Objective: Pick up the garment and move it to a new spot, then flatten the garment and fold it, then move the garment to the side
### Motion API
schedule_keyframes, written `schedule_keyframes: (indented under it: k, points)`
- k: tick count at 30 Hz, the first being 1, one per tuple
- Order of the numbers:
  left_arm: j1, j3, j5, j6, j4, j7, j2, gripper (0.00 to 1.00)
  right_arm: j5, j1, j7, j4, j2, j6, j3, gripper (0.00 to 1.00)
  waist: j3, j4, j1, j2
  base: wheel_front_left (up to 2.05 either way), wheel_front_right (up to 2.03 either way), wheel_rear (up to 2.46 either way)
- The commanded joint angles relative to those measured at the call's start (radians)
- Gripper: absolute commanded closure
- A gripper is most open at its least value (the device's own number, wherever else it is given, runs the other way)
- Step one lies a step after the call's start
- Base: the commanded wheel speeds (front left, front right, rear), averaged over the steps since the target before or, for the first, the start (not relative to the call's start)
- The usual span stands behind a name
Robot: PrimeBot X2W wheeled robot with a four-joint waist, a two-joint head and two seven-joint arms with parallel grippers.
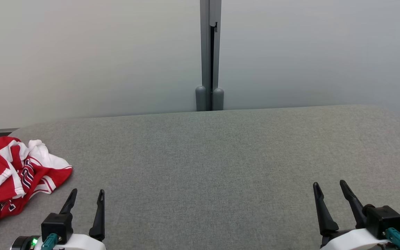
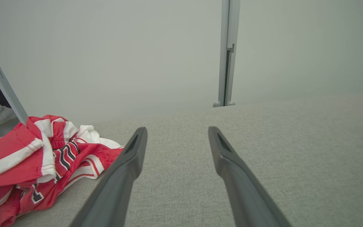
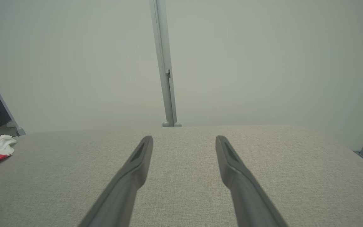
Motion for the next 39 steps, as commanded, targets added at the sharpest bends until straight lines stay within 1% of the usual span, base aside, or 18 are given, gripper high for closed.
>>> schedule_keyframes:
  k: [1, 5, 11, 23, 29, 34, 39]
  points:
    - [0.001, 0.003, 0.017, -0.003, 0.002, -0.007, 0.002, 0.00, -0.021, 0.008, -0.010, -0.005, 0.000, 0.000, 0.000, 0.00, -0.001, 0.000, 0.0000, 0.0000, 0.00, 0.00, 0.00]
    - [0.001, 0.006, 0.031, -0.007, 0.013, -0.014, -0.002, 0.00, -0.030, 0.012, -0.010, -0.004, 0.003, 0.000, -0.002, 0.00, -0.003, -0.001, 0.0000, 0.0000, 0.00, 0.00, 0.00]
    - [-0.005, 0.015, 0.010, -0.019, 0.028, -0.012, -0.009, 0.00, -0.018, 0.010, -0.009, 0.002, 0.005, 0.000, -0.005, 0.00, -0.004, -0.001, 0.0000, 0.0000, 0.00, 0.00, 0.00]
    - [-0.023, 0.023, 0.001, -0.022, 0.037, -0.012, -0.017, 0.00, -0.026, 0.002, -0.010, 0.002, 0.001, 0.000, -0.001, 0.00, 0.002, 0.005, 0.0000, 0.0000, 0.00, 0.00, 0.00]
    - [-0.025, 0.035, -0.009, -0.028, 0.031, -0.012, -0.021, 0.00, -0.021, 0.010, -0.004, -0.006, 0.004, 0.000, -0.002, 0.00, 0.011, 0.048, 0.0000, 0.0000, 0.00, 0.00, 0.00]
    - [-0.030, 0.044, -0.008, -0.028, 0.026, -0.012, -0.014, 0.00, -0.023, 0.009, -0.007, -0.012, 0.008, 0.000, 0.012, 0.00, 0.017, 0.117, 0.0000, 0.0000, 0.00, 0.00, 0.00]
    - [-0.042, 0.055, -0.018, -0.030, 0.031, -0.012, -0.006, 0.00, -0.021, -0.002, -0.010, -0.018, 0.011, 0.000, 0.034, 0.00, 0.021, 0.200, 0.0000, 0.0000, 0.00, 0.00, 0.00]
